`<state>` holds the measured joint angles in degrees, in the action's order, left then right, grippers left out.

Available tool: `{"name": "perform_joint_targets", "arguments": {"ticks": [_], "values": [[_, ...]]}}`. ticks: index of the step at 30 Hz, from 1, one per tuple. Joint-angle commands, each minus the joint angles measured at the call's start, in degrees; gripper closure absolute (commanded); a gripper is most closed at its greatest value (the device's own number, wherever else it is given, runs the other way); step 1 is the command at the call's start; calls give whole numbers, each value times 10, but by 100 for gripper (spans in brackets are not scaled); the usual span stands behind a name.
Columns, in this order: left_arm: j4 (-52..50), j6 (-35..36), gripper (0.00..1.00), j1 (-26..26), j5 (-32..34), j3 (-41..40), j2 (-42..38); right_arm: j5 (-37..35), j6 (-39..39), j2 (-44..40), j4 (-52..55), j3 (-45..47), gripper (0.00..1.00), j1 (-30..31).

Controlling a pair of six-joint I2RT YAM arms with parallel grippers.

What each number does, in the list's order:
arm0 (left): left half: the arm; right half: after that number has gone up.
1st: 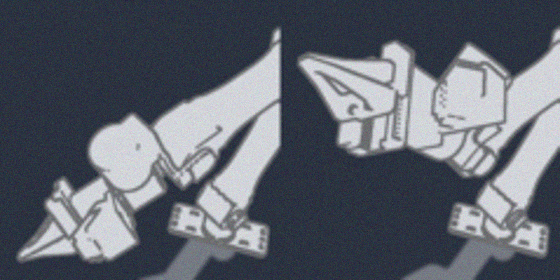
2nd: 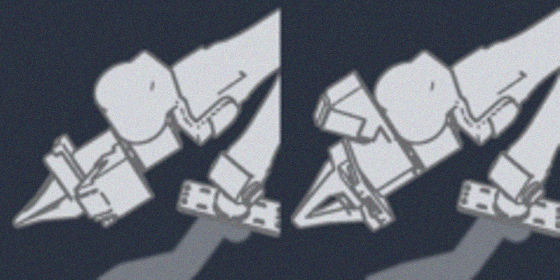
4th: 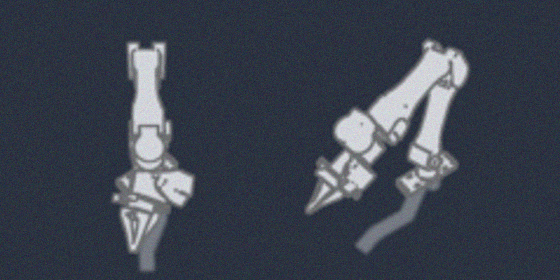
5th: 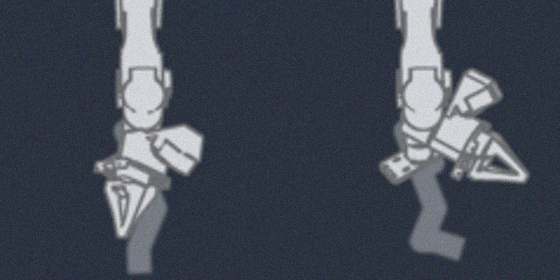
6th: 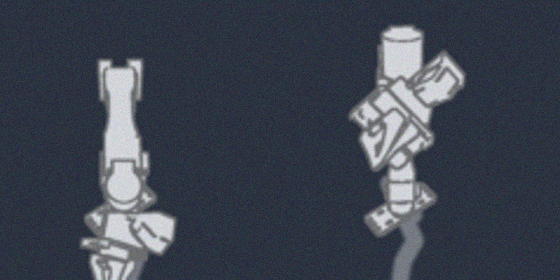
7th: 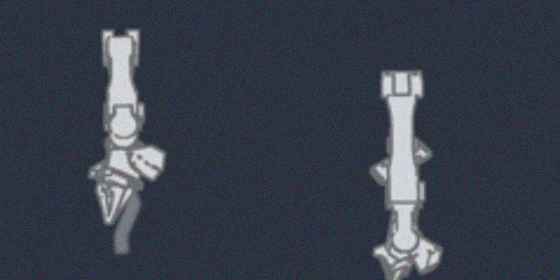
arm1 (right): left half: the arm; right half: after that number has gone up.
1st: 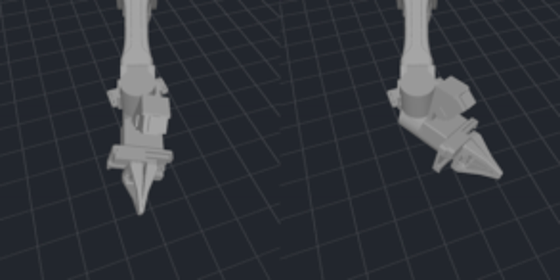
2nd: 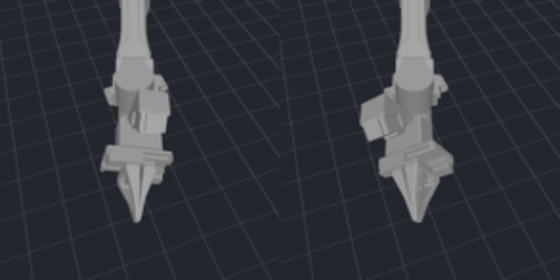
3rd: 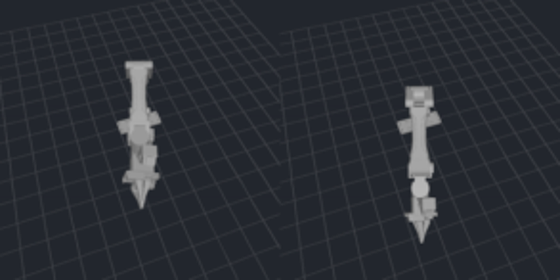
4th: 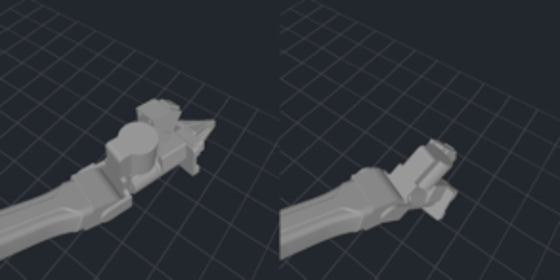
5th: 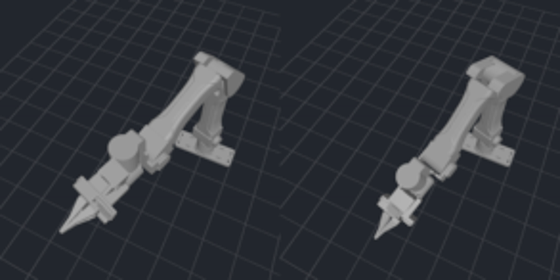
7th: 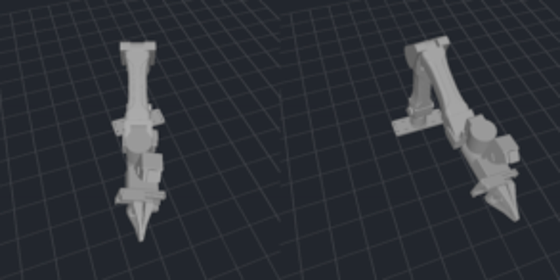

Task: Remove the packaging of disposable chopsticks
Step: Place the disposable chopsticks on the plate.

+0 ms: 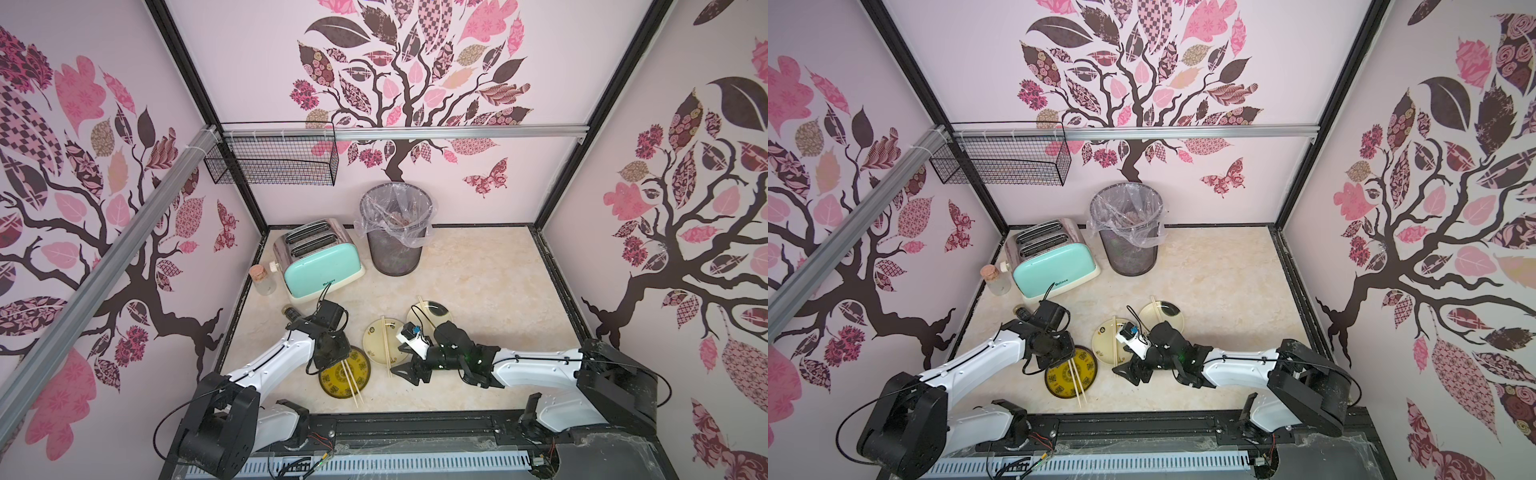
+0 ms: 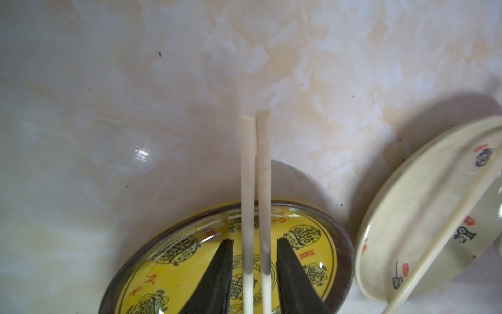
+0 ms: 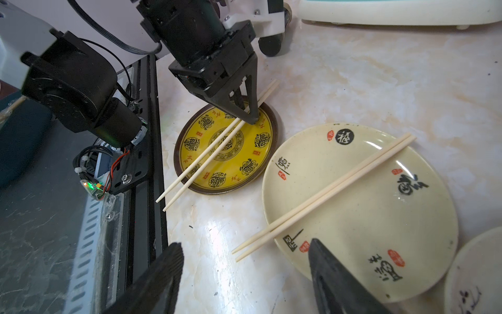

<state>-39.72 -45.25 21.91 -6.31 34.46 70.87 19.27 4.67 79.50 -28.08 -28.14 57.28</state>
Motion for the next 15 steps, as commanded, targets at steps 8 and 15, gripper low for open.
{"name": "perform_joint_targets", "arguments": {"ticks": [8, 15], "values": [[7, -7, 79, 3, -3, -9, -7, -5, -6, -6, 6, -22, 24, 4], [7, -7, 82, 2, -3, -6, -5, -5, -7, -7, 7, -22, 24, 5]]}}
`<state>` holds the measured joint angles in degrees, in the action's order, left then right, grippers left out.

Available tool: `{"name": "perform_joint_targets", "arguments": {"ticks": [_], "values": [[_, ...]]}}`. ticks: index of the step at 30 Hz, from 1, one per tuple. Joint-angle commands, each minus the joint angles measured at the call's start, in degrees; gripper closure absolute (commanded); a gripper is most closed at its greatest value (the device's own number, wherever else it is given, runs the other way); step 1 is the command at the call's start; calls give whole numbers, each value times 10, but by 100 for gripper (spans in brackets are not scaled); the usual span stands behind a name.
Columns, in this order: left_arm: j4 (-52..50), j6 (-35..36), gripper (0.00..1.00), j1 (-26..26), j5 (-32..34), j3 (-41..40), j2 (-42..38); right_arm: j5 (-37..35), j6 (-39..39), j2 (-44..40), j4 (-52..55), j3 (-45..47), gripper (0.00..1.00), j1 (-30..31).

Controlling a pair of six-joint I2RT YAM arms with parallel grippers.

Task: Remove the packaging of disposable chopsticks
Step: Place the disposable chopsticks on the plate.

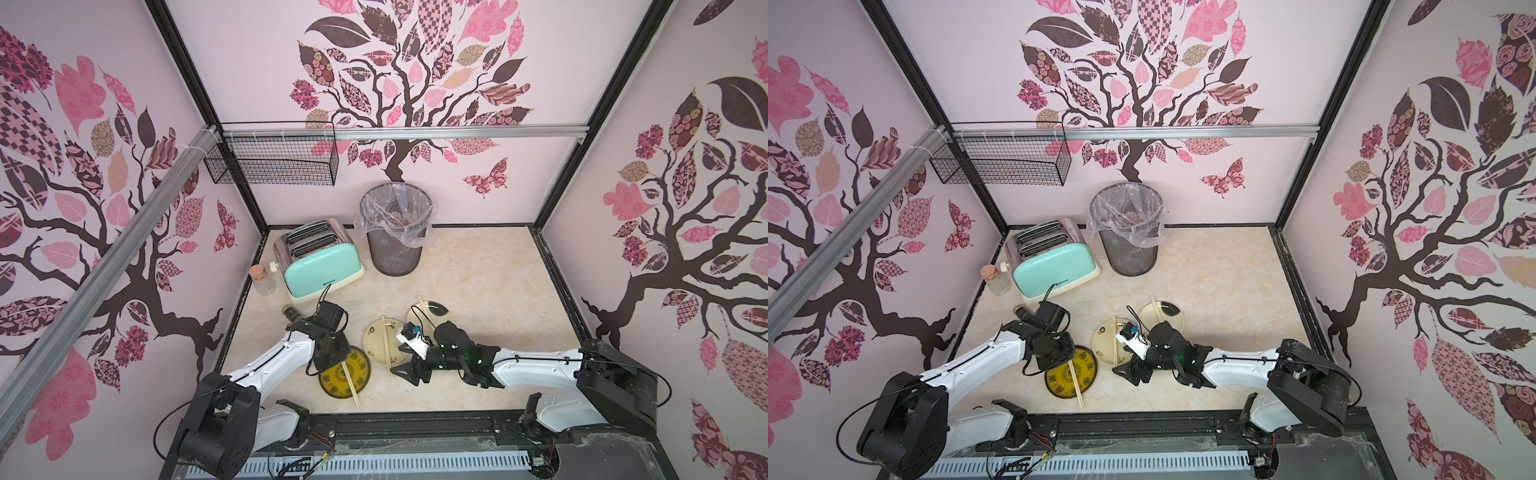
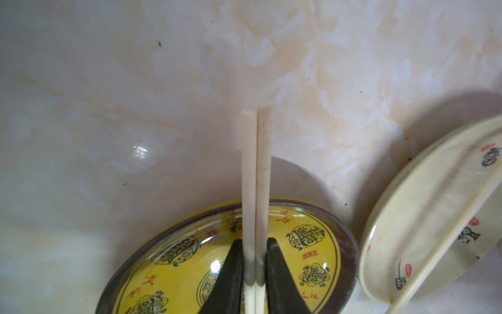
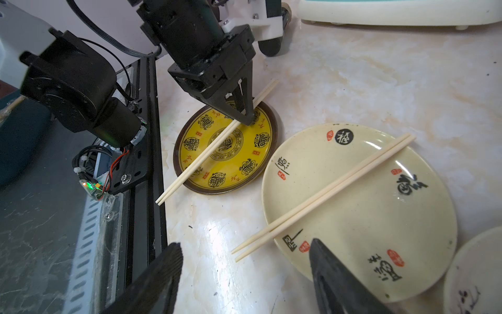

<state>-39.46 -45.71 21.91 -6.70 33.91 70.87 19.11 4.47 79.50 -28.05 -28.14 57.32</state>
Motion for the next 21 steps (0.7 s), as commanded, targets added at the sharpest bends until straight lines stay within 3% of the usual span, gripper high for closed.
{"name": "perform_joint_targets", "arguments": {"ticks": [1, 21], "values": [[4, -3, 82, 3, 2, -1, -4, -4, -5, -7, 7, -23, 24, 4], [-12, -3, 73, 2, 3, 10, -20, -2, -6, -8, 5, -23, 24, 7]]}}
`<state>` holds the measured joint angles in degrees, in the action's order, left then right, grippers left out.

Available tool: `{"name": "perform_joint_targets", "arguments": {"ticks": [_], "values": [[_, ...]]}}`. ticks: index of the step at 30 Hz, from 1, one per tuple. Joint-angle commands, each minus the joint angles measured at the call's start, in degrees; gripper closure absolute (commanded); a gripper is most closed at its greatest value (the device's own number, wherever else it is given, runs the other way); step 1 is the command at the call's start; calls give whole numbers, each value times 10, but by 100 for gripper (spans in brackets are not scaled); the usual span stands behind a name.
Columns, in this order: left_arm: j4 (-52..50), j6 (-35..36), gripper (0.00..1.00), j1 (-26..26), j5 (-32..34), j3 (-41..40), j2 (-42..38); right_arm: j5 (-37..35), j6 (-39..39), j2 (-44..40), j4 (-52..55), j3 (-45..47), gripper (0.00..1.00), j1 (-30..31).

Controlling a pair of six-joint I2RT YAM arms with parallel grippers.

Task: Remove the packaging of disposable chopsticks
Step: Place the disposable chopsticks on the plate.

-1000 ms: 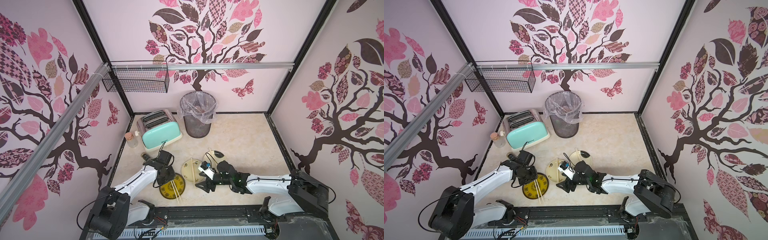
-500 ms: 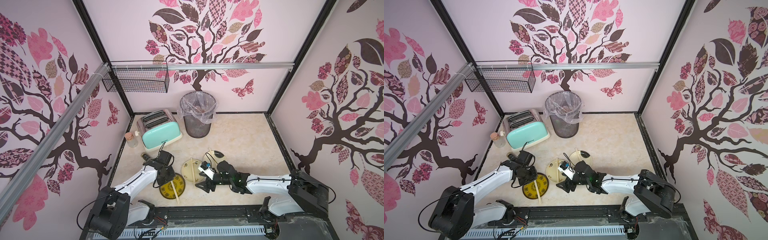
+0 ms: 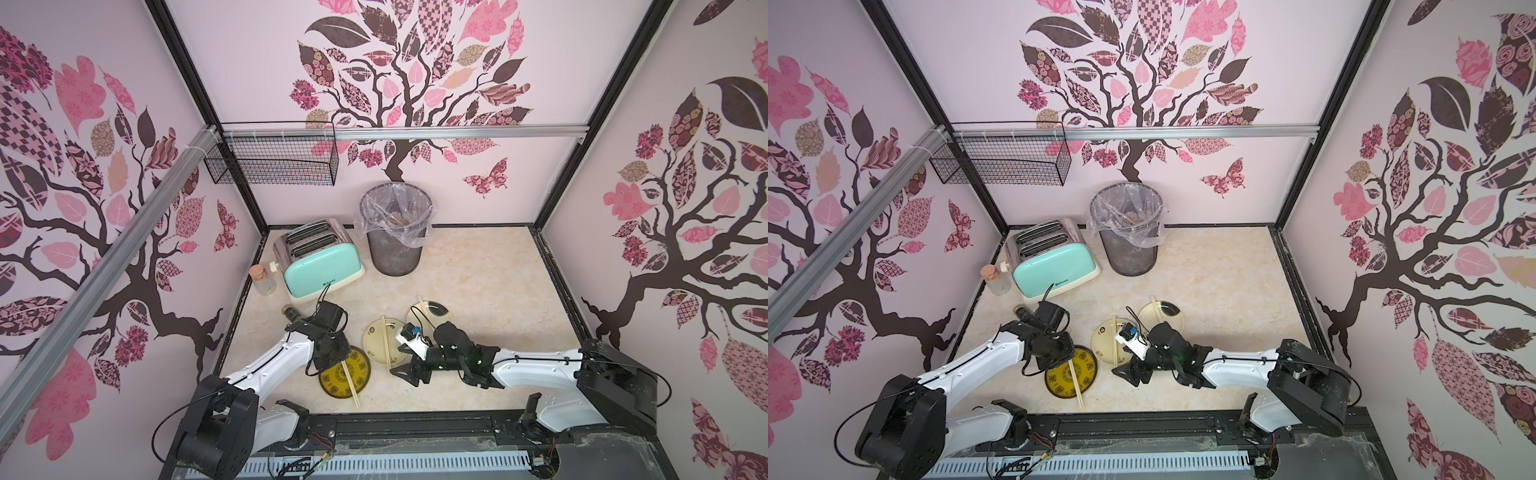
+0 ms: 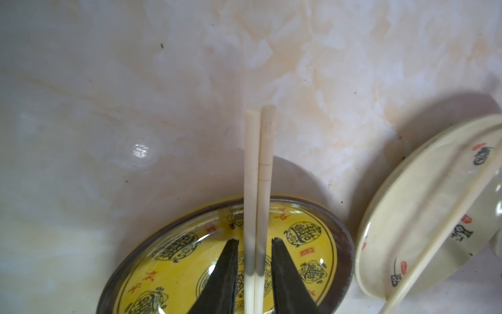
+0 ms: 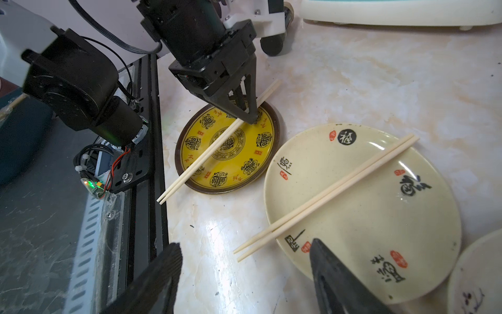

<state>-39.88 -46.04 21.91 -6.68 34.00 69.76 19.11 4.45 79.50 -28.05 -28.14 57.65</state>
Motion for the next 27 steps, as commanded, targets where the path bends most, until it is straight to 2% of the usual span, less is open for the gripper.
{"name": "perform_joint_targets", "arguments": {"ticks": [1, 13, 17, 20, 24, 26, 27], "values": [[-8, 1, 73, 2, 1, 11, -12, -2, -7, -7, 4, -22, 23, 4], [-9, 15, 71, 2, -16, 30, -89, -11, -10, -44, 2, -11, 21, 4], [14, 52, 71, 2, -46, 46, -140, -42, -19, -66, 56, -42, 21, 4], [44, 70, 70, 2, -37, 52, -176, -74, -15, -92, 99, -70, 21, -1], [78, 113, 70, -9, -31, 73, -185, -132, 4, -139, 146, -89, 18, -39], [104, 126, 71, -35, -58, 78, -173, -172, 25, -164, 171, -89, 16, -86], [120, 126, 71, -56, -84, 80, -167, -215, 36, -177, 186, -88, 16, -113]]}}
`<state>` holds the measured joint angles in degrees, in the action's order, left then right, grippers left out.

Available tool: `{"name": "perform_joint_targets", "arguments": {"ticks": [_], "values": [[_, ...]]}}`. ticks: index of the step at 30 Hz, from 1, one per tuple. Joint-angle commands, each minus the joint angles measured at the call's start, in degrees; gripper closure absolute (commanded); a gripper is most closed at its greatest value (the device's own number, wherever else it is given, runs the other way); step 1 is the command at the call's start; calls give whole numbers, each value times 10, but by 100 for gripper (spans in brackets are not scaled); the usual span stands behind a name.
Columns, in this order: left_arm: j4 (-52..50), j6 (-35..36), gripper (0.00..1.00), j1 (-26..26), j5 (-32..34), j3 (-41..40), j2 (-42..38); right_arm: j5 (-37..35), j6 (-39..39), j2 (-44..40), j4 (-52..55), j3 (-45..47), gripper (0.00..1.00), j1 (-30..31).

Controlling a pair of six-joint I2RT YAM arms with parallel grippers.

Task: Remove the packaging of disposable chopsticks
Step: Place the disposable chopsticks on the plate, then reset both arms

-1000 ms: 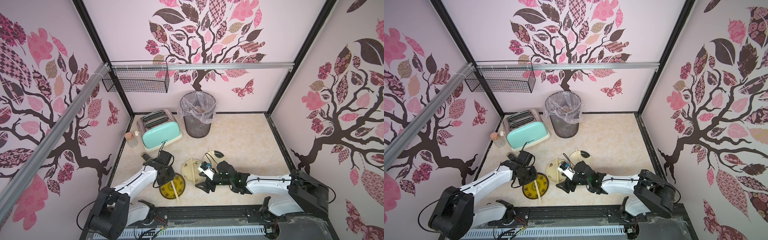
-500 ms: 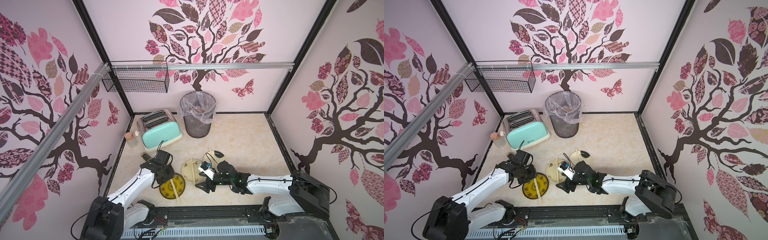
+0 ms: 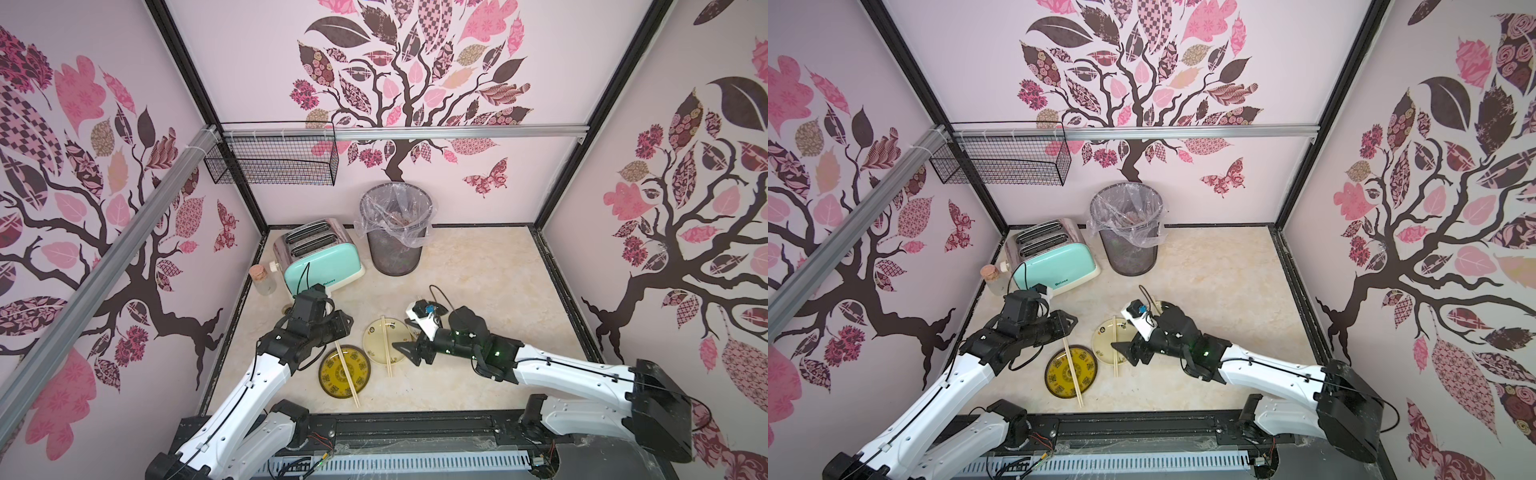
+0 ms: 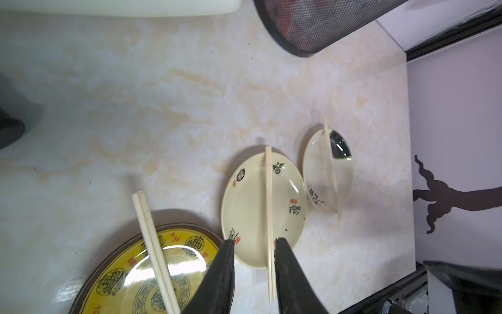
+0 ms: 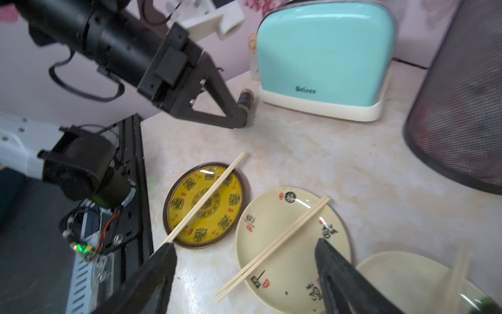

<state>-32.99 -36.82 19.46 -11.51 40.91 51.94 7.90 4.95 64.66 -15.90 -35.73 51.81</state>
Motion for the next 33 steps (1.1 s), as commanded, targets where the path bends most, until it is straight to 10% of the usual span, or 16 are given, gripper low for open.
{"name": "perform_joint_targets", "arguments": {"ticks": [1, 6, 15, 27, 30, 33], "values": [[68, 33, 72, -49, -55, 12, 15, -138, 39, -39, 78, -9, 15, -78], [108, 48, 73, -85, -65, 21, 17, -317, 107, -112, 61, 55, 9, -255], [107, 56, 73, -87, -17, -20, -24, -336, -12, 7, -208, 163, 0, -461], [182, 51, 76, -88, 68, -66, -16, -244, -3, 267, -599, 225, 0, -485], [235, 72, 95, -88, 146, -77, 7, -244, 4, 238, -500, 200, 1, -486], [303, 123, 95, -88, 226, -94, 18, -245, -1, 248, -538, 209, 0, -484]]}}
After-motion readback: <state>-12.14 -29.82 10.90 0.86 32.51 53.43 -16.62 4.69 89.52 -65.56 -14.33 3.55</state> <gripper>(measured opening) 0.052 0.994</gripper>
